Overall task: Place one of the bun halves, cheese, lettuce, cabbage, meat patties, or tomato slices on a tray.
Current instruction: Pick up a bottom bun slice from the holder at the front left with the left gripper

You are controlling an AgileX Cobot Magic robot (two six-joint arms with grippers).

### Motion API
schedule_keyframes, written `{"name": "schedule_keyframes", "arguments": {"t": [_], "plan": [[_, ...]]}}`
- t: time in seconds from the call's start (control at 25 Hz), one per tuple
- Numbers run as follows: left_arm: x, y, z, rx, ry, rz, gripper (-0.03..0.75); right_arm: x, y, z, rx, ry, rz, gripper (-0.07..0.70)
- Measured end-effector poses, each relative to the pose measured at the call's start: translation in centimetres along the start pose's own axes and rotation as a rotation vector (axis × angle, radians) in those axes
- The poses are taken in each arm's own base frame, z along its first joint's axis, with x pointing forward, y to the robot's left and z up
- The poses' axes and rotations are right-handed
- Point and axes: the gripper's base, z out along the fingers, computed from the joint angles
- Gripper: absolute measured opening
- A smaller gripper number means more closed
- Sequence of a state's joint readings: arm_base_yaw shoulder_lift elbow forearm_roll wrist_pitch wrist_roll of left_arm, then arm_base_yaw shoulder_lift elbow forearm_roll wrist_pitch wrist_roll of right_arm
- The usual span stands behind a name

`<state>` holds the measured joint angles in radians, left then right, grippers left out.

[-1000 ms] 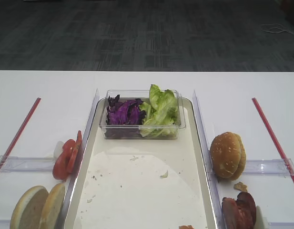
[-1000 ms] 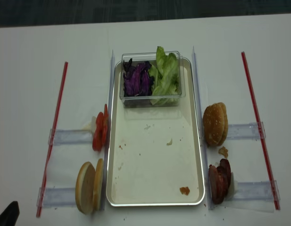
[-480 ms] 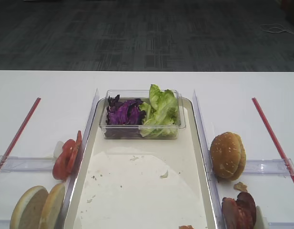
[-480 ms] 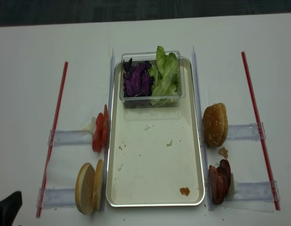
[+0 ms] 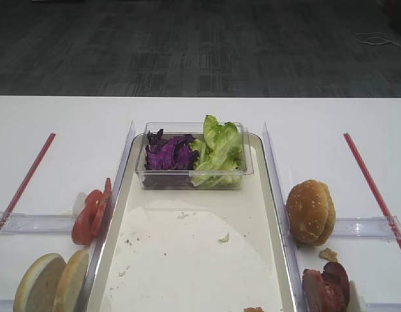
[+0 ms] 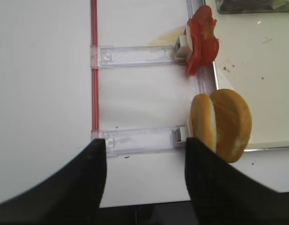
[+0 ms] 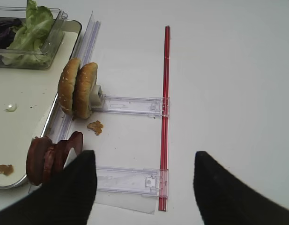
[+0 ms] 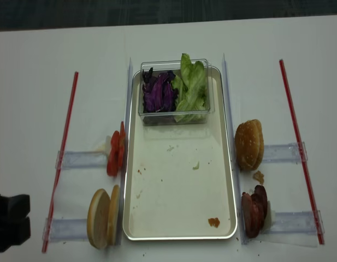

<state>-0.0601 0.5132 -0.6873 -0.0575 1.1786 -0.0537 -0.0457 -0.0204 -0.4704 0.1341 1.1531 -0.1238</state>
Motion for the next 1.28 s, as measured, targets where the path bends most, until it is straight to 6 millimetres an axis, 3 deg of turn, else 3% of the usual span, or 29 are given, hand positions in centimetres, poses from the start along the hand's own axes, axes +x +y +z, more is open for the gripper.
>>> {"name": "schedule_keyframes", "arguments": {"t": [0.24, 0.48, 0.76, 1.0, 1.28], "plan": [[-2.9, -0.7, 0.5, 0.049, 0.057, -0.025, 0.361, 0.0, 0.0, 0.0, 0.001, 0.0, 0.001, 0.47], [-5.1, -0.9, 2.2, 0.05, 0.163, -0.017, 0.361, 0.0, 0.0, 0.0, 0.001, 0.0, 0.001, 0.47], [-6.3, -2.2, 3.9, 0.101, 0.278, 0.043, 0.361, 0.0, 0.0, 0.0, 0.001, 0.0, 0.002, 0.47], [-7.1, -3.4, 4.1, 0.13, 0.298, 0.062, 0.361, 0.0, 0.0, 0.0, 0.001, 0.0, 0.004, 0.47], [-6.7, -5.8, 4.6, 0.153, 0.331, 0.088, 0.356, 0.0, 0.0, 0.0, 0.004, 0.0, 0.003, 0.469]]}}
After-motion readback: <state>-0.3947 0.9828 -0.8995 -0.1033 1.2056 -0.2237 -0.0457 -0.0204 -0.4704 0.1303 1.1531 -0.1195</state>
